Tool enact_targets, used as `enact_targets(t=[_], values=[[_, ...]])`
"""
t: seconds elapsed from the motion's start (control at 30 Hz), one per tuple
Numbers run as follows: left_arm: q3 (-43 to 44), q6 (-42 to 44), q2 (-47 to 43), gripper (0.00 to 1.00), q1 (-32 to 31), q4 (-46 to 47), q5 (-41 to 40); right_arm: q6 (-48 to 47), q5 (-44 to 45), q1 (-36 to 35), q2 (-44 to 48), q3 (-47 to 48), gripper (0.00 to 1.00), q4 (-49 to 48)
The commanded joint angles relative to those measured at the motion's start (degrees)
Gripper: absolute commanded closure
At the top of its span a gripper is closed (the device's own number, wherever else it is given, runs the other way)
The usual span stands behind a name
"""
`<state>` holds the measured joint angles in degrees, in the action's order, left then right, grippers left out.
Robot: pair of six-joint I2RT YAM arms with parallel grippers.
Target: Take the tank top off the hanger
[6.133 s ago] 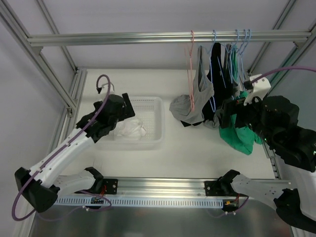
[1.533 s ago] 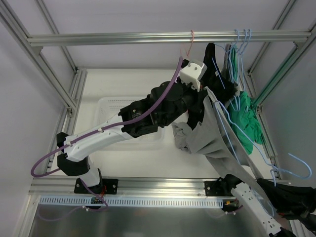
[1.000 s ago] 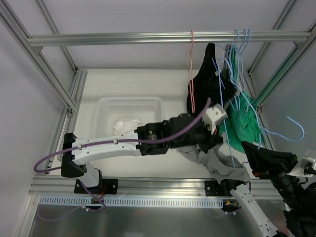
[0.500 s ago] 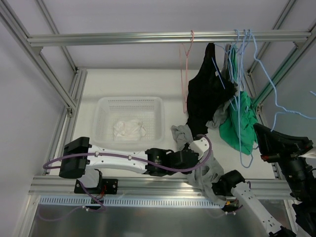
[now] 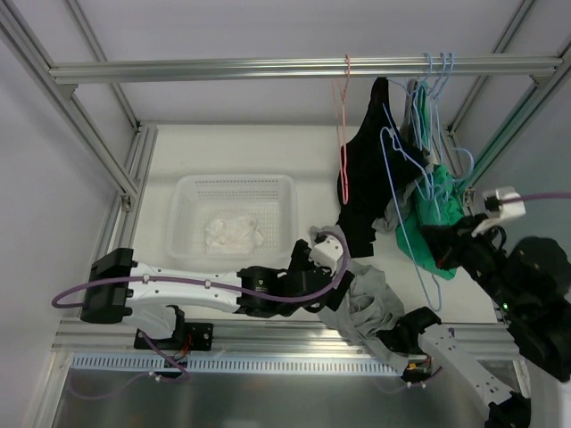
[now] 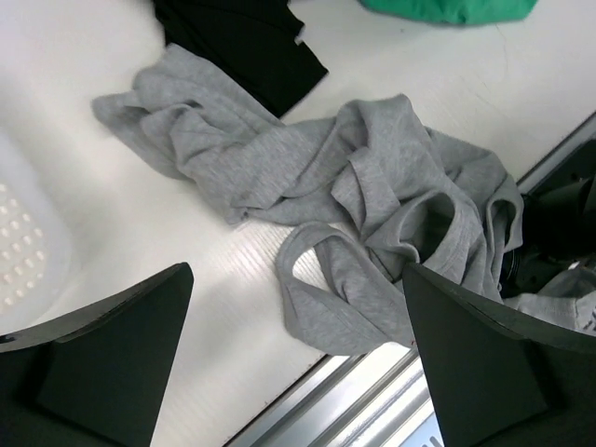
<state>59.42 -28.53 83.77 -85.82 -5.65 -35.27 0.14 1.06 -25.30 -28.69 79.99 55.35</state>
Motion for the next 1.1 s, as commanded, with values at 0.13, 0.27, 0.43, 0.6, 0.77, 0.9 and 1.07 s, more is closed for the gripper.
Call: enact_targets(t=[0.13, 0.27, 0.43, 0.6, 0.77, 0.9, 1.07], values=[[2.20, -8.01, -10.28, 0.01, 4.58, -12.01, -6.32, -6.20, 4.73, 0.25, -17.61, 6.92, 1.00, -5.69], [-2.11, -10.84, -17.13, 0.01, 10.67, -12.72, -2.09, -9.54, 5.35, 0.25, -27.37, 15.18, 1.00, -5.87], [-5.36, -9.35, -23.99, 0.01, 12.26, -13.68, -1.47, -11.83, 5.80, 0.25, -38.61, 25.37, 1.00, -6.83], [-6.51, -8.64, -26.46, 0.01, 12.26, -14.30, 0.80, -12.62, 6.06, 0.16, -47.50, 33.73, 1.00, -7.19], [-7.39, -8.29, -27.43, 0.01, 12.26, -14.65, 1.95, -12.97, 6.58, 0.16, -55.49, 39.97, 1.00, -7.28], [-7.65, -8.20, -27.08, 0.01, 12.34, -14.74, 3.53, -14.03, 11.75, -0.27, -59.10, 40.69, 1.00, -7.28], [-7.74, -8.12, -25.68, 0.01, 12.26, -14.83, 4.94, -13.94, 13.62, -2.21, -60.61, 38.32, 1.00, -7.28]])
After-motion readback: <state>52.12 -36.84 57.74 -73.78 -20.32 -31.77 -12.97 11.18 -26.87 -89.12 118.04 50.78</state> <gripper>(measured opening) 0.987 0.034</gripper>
